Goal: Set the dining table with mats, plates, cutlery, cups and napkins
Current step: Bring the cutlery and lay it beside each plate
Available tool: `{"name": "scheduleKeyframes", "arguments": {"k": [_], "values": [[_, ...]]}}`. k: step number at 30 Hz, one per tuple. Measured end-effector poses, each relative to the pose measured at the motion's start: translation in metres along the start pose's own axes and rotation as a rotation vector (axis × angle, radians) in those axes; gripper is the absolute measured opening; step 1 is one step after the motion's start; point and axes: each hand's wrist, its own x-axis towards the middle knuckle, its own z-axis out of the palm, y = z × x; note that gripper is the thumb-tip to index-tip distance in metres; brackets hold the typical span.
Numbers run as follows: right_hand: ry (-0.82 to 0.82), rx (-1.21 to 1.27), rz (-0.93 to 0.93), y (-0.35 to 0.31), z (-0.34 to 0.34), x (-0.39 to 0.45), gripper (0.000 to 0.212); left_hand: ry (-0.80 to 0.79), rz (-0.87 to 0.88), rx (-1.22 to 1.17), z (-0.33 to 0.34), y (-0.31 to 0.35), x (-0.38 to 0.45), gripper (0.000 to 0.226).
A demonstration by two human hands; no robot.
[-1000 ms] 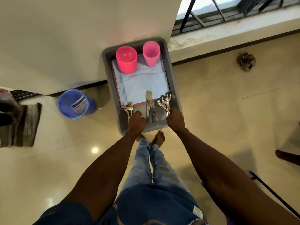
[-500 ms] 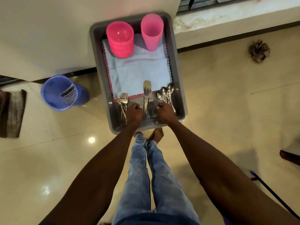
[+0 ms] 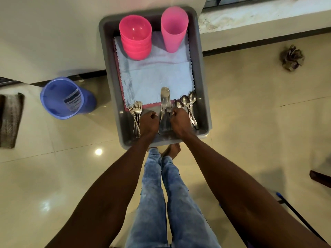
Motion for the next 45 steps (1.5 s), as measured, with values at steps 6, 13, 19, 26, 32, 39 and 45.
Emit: {"name": "scheduleKeyframes", "arguments": {"k": [6, 13, 19, 26, 32, 39, 45], "values": [[-0.038, 0.004, 0.132, 0.003, 0.002, 0.010, 0.033, -0.052, -0.008, -0.020, 0.004, -0.002, 0.004, 0.022], [-0.109, 0.182, 0.190, 0.003, 0.004, 0.016, 0.042, -0.080, -0.089, -0.144, 0.011, 0.003, 0.009, 0.021], [-0.144, 0.356, 0.237, -0.005, -0.001, 0.013, 0.041, -0.113, -0.164, -0.203, 0.017, 0.008, 0.015, 0.016], [-0.202, 0.474, 0.349, -0.002, -0.007, 0.014, 0.041, -0.160, -0.175, -0.123, 0.018, 0.011, 0.025, 0.016], [-0.220, 0.472, 0.368, 0.000, -0.007, 0.015, 0.040, -0.191, -0.137, -0.087, 0.014, 0.010, 0.030, 0.027], [-0.243, 0.487, 0.400, 0.000, -0.009, 0.017, 0.039, -0.199, -0.182, -0.180, 0.018, 0.006, 0.030, 0.017], [-0.195, 0.516, 0.384, 0.003, -0.008, 0.016, 0.037, -0.160, -0.162, -0.075, 0.021, 0.014, 0.026, 0.018]]}}
